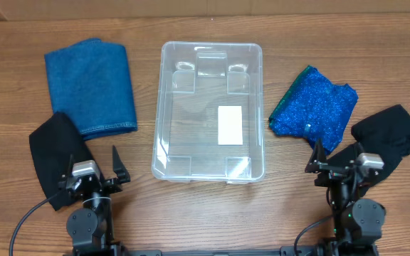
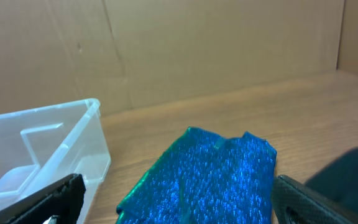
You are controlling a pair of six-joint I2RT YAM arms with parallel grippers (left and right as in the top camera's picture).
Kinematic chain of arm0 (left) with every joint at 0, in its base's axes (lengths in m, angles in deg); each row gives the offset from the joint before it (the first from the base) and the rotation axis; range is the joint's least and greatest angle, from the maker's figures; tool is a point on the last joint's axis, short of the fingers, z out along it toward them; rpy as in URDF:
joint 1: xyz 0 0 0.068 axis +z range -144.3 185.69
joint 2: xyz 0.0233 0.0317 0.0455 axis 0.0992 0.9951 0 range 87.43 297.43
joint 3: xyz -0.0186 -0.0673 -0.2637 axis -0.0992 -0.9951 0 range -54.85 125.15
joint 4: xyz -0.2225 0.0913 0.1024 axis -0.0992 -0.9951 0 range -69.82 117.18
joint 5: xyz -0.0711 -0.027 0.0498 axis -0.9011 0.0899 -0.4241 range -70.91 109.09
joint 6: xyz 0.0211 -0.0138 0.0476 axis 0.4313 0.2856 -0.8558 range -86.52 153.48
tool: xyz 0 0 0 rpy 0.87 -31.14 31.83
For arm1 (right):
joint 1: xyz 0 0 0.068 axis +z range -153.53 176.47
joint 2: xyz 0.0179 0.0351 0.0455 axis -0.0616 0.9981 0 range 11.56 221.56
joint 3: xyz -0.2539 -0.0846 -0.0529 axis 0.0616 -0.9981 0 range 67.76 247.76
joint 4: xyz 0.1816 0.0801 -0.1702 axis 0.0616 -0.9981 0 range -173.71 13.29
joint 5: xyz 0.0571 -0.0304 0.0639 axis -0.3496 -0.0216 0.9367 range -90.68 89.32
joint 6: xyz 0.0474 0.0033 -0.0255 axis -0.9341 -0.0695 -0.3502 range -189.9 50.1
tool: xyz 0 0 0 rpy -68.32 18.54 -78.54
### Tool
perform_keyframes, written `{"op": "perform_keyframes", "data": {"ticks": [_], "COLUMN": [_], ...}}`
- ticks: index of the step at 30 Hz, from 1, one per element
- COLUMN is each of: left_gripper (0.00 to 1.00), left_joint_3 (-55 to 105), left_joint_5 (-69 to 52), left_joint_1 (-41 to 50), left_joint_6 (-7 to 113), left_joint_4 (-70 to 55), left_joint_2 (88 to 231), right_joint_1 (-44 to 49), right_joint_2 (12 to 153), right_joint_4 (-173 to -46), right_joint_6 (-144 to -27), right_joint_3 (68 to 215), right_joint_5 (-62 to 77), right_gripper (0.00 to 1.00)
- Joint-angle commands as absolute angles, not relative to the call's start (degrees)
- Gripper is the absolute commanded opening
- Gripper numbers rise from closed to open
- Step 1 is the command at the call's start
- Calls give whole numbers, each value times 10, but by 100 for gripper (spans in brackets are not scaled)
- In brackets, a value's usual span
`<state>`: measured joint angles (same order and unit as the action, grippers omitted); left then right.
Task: Pack container
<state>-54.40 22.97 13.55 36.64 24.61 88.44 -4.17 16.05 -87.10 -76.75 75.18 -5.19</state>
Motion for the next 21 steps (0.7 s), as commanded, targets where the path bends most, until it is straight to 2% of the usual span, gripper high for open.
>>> {"op": "perform_keyframes", "data": {"ticks": [1, 6, 11, 17, 21], "left_gripper": [100, 100, 100, 100, 100], "left_joint_3": [-537, -449, -341, -181, -48], "left_joint_5": [230, 220, 219, 164, 158], "left_joint_1": [132, 132, 132, 132, 132], "left_joint_6": [468, 489, 487, 437, 438], "left_joint_4": [235, 150, 84, 12, -95], "left_joint_2": [881, 905, 994, 1173, 1323], "right_joint_1": [-39, -39, -39, -76, -131], "right_joint_2": [212, 380, 547, 779, 917], "right_joint_4": [-899, -983, -1052, -1202, -1302], "right_joint_6": [-802, -802, -802, -800, -800], "right_joint_3": [838, 1002, 1152, 1352, 1463], "right_joint_5": [-58, -58, -57, -34, 32], "right_gripper": [100, 100, 100, 100, 100]}}
